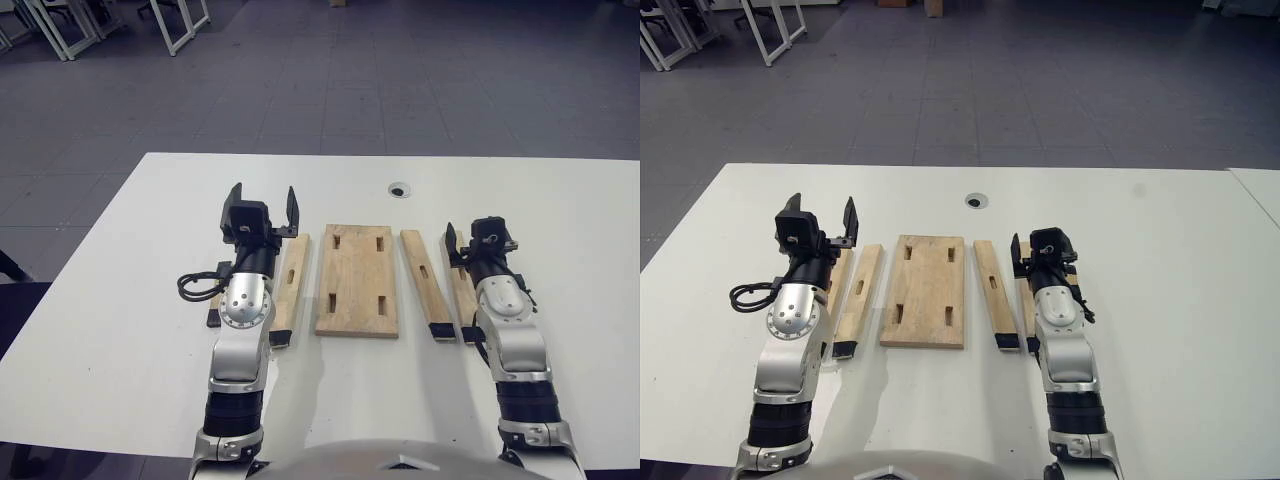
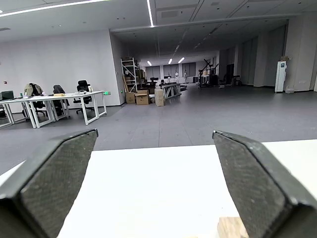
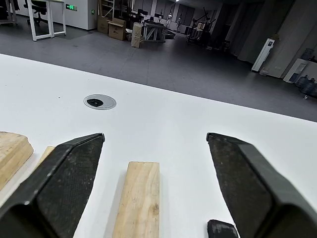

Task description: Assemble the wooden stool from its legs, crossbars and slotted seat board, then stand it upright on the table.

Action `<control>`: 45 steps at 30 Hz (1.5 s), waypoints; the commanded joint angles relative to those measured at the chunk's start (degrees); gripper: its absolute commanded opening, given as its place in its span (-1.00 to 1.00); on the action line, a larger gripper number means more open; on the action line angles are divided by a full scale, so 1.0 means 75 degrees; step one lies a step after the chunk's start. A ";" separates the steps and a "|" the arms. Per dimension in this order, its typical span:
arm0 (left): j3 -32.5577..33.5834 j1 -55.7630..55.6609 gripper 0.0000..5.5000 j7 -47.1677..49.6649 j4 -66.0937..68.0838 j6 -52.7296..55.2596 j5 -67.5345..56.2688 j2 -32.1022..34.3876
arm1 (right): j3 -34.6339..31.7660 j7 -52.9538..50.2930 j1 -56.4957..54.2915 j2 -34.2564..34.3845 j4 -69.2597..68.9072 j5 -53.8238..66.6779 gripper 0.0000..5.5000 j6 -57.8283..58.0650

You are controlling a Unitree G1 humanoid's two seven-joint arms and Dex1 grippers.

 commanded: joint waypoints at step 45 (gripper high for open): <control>-0.0233 0.0190 0.56 -0.0146 -0.0041 0.0129 0.0076 0.0094 | -0.0447 0.0222 0.0437 -0.0179 -0.0665 0.0610 0.39 0.0565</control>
